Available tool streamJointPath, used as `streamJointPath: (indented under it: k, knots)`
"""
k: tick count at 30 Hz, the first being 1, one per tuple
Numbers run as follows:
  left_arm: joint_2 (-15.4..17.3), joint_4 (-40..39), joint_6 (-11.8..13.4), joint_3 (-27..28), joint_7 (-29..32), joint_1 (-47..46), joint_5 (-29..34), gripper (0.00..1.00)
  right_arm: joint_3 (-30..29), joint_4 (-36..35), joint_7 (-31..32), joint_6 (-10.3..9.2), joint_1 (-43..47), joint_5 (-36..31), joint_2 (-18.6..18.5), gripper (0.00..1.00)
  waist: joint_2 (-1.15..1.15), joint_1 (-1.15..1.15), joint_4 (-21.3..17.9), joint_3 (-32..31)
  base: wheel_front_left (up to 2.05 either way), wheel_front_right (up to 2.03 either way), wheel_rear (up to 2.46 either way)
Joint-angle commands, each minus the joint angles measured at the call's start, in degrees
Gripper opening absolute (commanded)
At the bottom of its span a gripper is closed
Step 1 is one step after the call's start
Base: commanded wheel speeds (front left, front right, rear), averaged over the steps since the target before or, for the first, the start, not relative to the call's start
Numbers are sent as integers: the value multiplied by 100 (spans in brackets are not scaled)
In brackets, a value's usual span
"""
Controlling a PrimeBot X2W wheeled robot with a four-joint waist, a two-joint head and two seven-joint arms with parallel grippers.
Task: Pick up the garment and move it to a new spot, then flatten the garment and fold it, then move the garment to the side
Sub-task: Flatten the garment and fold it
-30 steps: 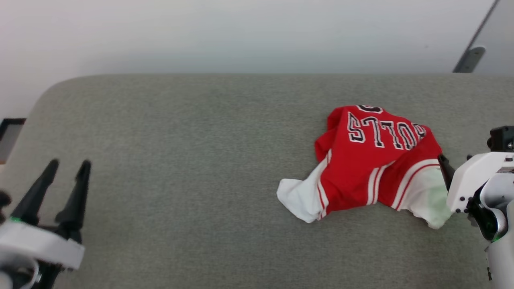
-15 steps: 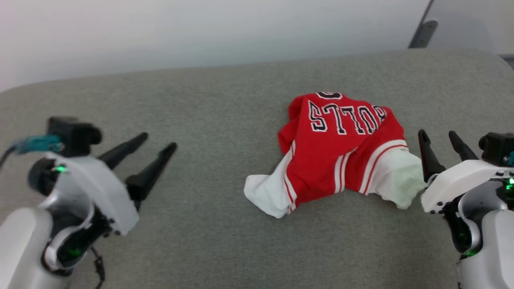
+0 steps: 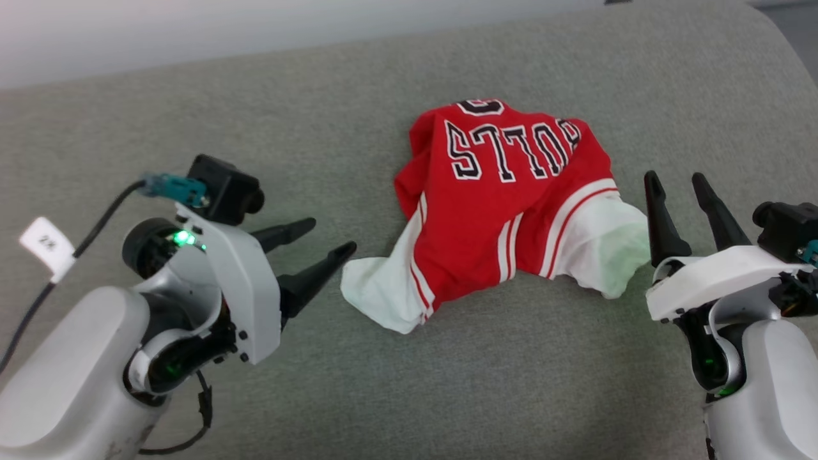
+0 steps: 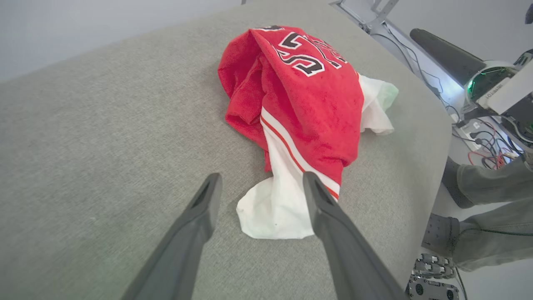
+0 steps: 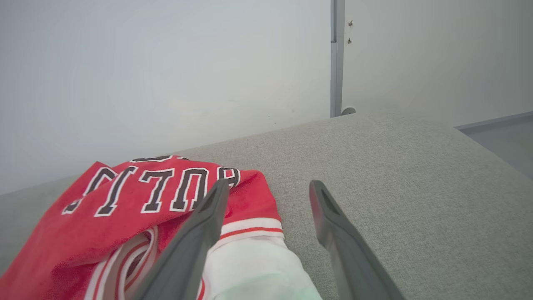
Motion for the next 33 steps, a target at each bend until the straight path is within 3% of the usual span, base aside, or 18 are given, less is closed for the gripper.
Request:
streamJointPath:
  k: [1,13,22,23,24,33]
  knots:
    - [7,28,-19,-58,36,-60,-32,100,35,36,-58,-8,-92,39,13,100,0,0,-230,249,0,0,0]
    - [29,703,-20,-542,248,-236,52,100,217,505,-447,-8,-388,224,14,100,0,0,-441,543,0,0,0]
    - [-102,1456,0,-894,208,-253,1,100,240,428,-788,-8,-499,149,15,100,0,0,-437,548,0,0,0]
    - [-121,1503,0,-932,198,-251,-38,41,239,388,-840,-8,-505,129,14,100,0,0,-429,541,0,0,0]
    - [-130,1529,-1,-974,185,-258,-69,2,223,347,-891,-8,-509,107,15,100,0,0,-419,534,0,0,0]
    - [-56,1652,-5,-1084,58,-430,-387,0,63,18,-1030,-8,-428,-41,14,100,0,0,-236,395,0,0,0]
